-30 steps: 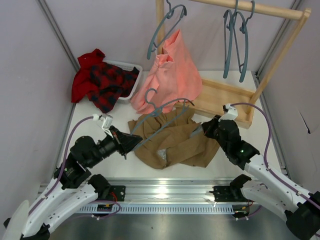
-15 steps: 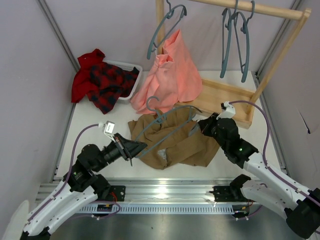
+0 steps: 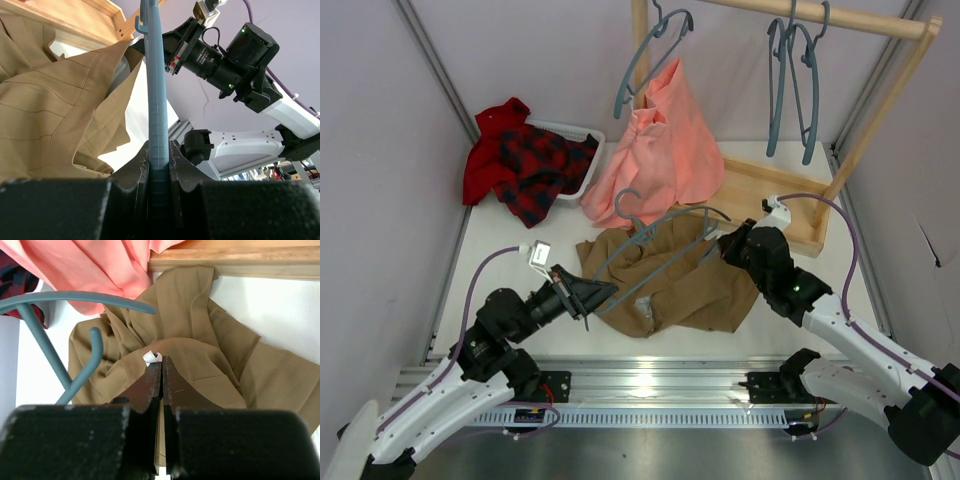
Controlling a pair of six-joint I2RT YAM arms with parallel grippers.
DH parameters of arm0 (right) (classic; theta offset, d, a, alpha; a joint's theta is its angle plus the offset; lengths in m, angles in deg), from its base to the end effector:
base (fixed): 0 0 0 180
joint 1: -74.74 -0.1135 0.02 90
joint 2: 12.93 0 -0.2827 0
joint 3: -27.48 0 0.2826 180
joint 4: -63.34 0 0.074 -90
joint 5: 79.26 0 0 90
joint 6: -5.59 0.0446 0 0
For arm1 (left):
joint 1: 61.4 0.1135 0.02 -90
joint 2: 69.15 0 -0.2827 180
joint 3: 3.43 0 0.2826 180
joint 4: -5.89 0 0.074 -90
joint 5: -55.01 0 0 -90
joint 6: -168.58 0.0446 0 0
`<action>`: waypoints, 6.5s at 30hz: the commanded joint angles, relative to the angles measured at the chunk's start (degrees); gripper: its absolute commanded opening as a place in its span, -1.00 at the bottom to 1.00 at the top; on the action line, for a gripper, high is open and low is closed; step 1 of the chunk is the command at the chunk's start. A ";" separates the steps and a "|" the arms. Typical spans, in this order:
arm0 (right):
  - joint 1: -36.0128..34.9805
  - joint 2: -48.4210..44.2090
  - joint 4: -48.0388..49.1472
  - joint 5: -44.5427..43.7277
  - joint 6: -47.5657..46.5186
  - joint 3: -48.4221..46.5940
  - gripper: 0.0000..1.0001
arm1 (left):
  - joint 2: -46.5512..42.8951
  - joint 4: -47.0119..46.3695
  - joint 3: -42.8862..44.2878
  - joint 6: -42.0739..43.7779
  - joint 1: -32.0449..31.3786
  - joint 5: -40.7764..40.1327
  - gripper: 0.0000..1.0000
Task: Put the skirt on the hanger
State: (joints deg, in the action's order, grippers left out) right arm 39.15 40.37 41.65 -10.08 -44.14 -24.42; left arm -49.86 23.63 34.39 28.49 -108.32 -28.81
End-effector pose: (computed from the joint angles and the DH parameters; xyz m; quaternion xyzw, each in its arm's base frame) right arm 0.2044 0.1268 0.2879 0.1330 0.8158 0.2144 0.5203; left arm 0.0917 -0.1051 0.2983 0.0190 0.7020 -0.5576 0.4427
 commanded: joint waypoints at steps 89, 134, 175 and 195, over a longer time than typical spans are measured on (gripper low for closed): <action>-7.21 -0.48 1.44 0.87 -26.56 -4.22 -1.00 | -0.04 -1.69 6.26 7.81 -3.53 -3.37 -1.00; -7.21 -11.45 -14.69 20.19 -16.03 -14.26 0.21 | 14.01 -30.17 -4.65 27.05 -6.77 4.91 -1.00; -26.54 -1.44 18.30 -2.82 10.88 3.78 0.18 | 38.19 -40.10 0.98 33.47 -13.38 -0.99 -1.00; -26.90 -3.64 15.76 -15.48 12.11 7.38 -1.00 | 31.08 -23.60 4.49 33.91 -14.61 -5.82 0.00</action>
State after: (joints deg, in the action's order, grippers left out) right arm 11.34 37.74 59.44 -16.27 -27.62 -18.84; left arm -14.21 -4.87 35.49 61.80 -122.63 -32.92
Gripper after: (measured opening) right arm 0.068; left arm 0.409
